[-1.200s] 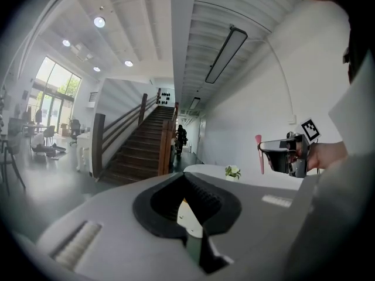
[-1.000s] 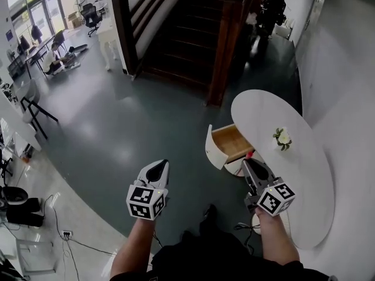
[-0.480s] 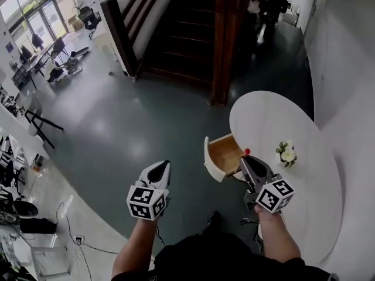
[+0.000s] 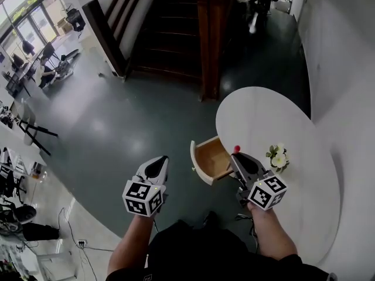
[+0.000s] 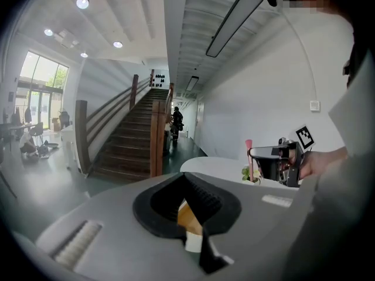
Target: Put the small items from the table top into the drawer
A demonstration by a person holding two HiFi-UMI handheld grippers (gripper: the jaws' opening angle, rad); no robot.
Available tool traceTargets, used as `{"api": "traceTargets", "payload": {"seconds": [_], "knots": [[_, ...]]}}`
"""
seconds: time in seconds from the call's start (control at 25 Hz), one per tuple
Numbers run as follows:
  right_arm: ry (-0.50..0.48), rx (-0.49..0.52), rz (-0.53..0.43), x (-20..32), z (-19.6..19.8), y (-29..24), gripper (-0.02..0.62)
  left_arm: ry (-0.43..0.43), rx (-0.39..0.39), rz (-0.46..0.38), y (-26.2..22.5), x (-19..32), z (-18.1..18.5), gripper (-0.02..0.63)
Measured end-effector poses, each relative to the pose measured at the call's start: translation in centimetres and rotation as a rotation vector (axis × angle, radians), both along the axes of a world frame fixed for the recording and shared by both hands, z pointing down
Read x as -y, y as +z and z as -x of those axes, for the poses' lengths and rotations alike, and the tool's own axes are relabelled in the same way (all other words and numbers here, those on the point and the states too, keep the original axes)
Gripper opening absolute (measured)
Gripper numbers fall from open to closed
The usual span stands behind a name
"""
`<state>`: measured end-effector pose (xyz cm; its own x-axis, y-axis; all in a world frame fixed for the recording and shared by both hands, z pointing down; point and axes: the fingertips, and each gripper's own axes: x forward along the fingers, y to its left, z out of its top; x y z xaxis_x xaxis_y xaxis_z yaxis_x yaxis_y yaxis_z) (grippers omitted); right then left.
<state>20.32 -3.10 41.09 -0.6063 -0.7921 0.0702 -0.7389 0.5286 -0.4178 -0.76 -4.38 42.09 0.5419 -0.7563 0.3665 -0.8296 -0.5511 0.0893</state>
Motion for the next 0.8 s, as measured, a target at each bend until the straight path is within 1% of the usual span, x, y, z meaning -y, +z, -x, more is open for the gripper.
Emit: {"api": "traceTargets", "payload": {"seconds": [0.2,0.32,0.48,0.64,0.8], "knots": [[0.018,-0.012,0.02,1.6,-0.5,0.7,0.054,0.03,-0.014,0.01,0.6,2.3,-1.1,-0.003],[0.033,-0.022,0.033,2.4,0.3,1.3,0.054,0.05,-0.023,0.011,1.0,3.5,-0.4,-0.003],[0.081,-0.046,0.046,4.5,1.4,1.5,0.054,0.093,-0.05,0.024,1.9,6.3,0.7,-0.003],[0.141,-0.065,0.056,7.5,3.0,1.6,0.054,0.139,-0.066,0.018,2.0,10.2,2.8,-0.003],[0.194,-0.094,0.065,10.8,6.0,1.8,0.054,0.174,-0.075,0.002,2.0,14.7,6.7,-0.003]]}}
